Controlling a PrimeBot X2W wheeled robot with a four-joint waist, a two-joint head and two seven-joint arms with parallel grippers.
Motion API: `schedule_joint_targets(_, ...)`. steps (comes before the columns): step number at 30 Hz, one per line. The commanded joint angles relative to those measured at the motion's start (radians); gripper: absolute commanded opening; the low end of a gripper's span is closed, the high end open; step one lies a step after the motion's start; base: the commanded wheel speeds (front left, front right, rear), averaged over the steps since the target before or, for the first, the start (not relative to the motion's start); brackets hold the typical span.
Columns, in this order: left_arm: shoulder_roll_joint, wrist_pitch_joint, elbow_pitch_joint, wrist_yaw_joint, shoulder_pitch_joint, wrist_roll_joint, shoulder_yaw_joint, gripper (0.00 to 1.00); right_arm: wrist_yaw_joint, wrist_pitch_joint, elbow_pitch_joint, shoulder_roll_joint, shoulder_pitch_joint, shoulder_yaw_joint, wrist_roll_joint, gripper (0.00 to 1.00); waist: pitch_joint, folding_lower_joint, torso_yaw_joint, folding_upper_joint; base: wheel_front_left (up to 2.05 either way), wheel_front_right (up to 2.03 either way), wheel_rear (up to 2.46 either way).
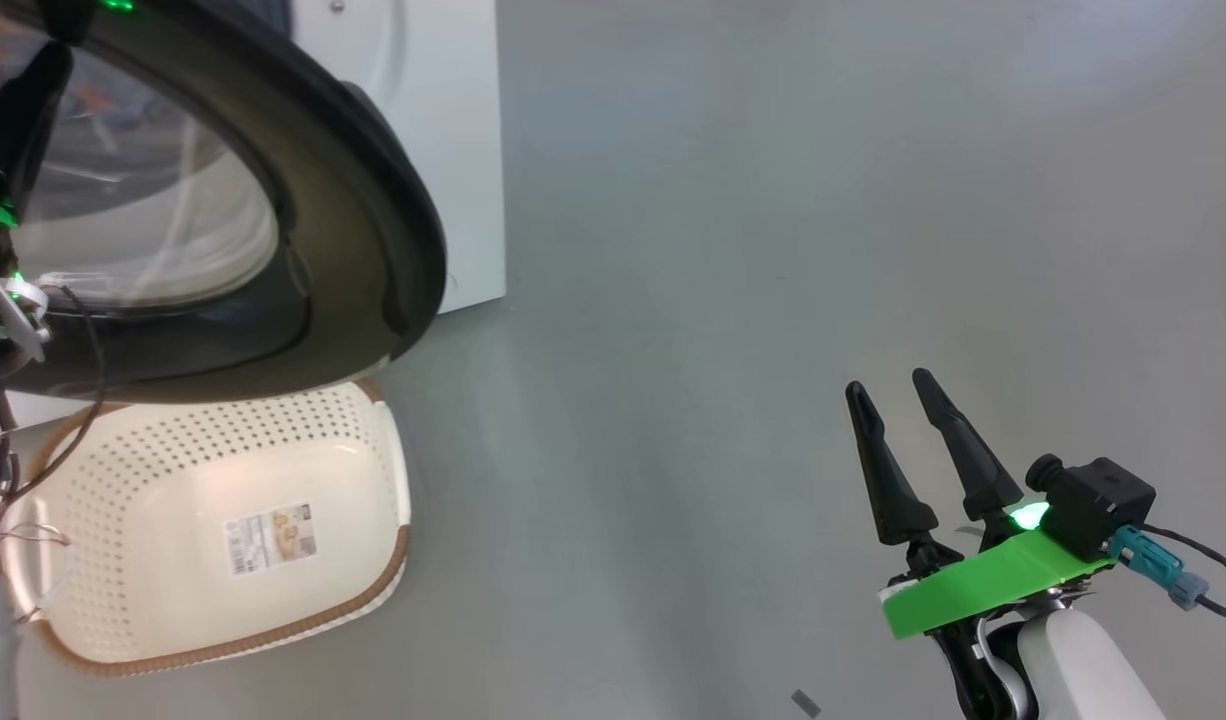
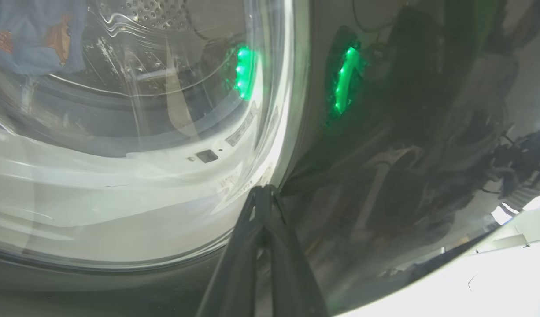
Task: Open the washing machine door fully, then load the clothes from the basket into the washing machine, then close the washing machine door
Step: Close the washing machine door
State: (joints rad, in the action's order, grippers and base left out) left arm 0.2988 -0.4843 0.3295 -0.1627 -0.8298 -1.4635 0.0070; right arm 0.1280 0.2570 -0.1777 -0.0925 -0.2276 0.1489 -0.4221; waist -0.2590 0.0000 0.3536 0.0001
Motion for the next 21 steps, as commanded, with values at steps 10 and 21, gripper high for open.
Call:
schedule_joint_targets(10, 0.02, -0.02, -0.074, 0.026, 0.029, -0.008, 0.01, 0.0, 0.003, 0.005, 0.013, -0.024, -0.023, 0.023, 0.012, 1.0, 0.036, 0.0, -0.068, -0.0001, 0.0, 0.0, 0.0)
schedule_joint_targets(21, 0.052, 0.005, -0.162, 0.094, 0.149, 0.069, -0.03, 1.0, 0.003, 0.005, 0.008, -0.048, -0.015, 0.028, 0.012, 1.0, 0.078, 0.0, -0.119, -0.0001, 0.0, 0.0, 0.0)
